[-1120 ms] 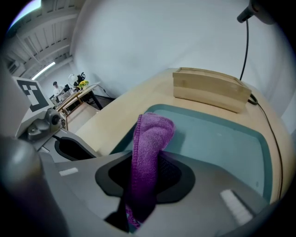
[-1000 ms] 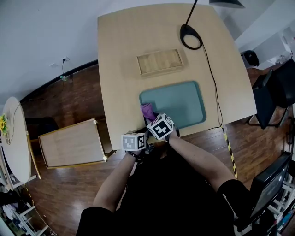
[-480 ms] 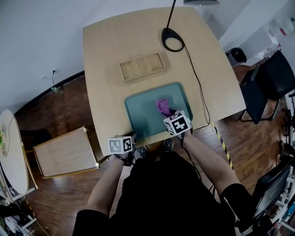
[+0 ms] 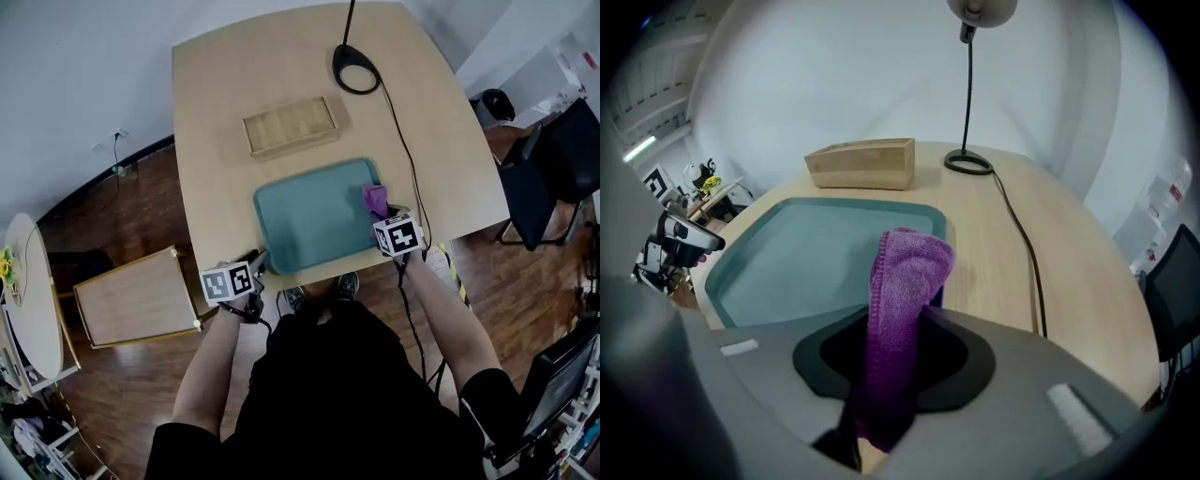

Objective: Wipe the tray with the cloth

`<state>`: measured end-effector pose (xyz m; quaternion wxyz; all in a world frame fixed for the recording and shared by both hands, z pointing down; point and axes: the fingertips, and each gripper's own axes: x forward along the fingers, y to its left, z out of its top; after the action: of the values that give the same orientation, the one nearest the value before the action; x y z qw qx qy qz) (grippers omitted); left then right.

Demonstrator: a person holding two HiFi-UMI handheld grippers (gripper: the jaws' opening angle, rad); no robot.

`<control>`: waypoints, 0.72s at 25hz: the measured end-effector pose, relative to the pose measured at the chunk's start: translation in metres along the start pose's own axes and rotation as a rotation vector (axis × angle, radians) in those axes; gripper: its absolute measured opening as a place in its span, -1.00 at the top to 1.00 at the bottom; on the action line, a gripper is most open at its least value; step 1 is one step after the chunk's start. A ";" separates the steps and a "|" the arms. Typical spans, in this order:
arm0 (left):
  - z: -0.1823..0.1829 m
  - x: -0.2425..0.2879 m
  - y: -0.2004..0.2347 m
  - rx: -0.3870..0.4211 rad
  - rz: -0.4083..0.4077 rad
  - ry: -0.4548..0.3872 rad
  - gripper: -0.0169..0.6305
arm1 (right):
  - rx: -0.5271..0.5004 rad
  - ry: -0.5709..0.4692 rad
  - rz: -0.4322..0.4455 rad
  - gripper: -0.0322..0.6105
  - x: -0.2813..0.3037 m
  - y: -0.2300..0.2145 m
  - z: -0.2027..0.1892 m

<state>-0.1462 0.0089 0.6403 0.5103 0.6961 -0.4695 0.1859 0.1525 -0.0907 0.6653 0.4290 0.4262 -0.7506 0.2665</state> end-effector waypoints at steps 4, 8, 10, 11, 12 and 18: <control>0.003 0.009 -0.001 0.004 -0.040 0.023 0.48 | 0.011 0.004 -0.008 0.56 -0.002 0.015 -0.001; -0.007 0.019 -0.003 0.007 -0.033 0.056 0.48 | 0.000 -0.002 0.052 0.56 -0.002 0.069 0.010; -0.009 0.020 -0.001 0.011 -0.025 0.053 0.58 | -0.024 0.002 0.089 0.56 0.005 0.099 0.012; -0.009 0.020 -0.001 0.013 -0.029 0.053 0.61 | -0.035 0.003 0.105 0.56 0.007 0.113 0.015; -0.009 0.020 -0.001 0.016 -0.037 0.057 0.62 | -0.045 0.003 0.120 0.56 0.009 0.127 0.017; -0.010 0.023 -0.009 0.008 -0.081 0.091 0.78 | -0.142 0.000 0.217 0.56 0.009 0.215 0.028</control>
<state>-0.1249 0.0075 0.6568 0.5357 0.7073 -0.4165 0.1985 -0.0480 -0.0097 0.6523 0.4268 0.3108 -0.8093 0.2574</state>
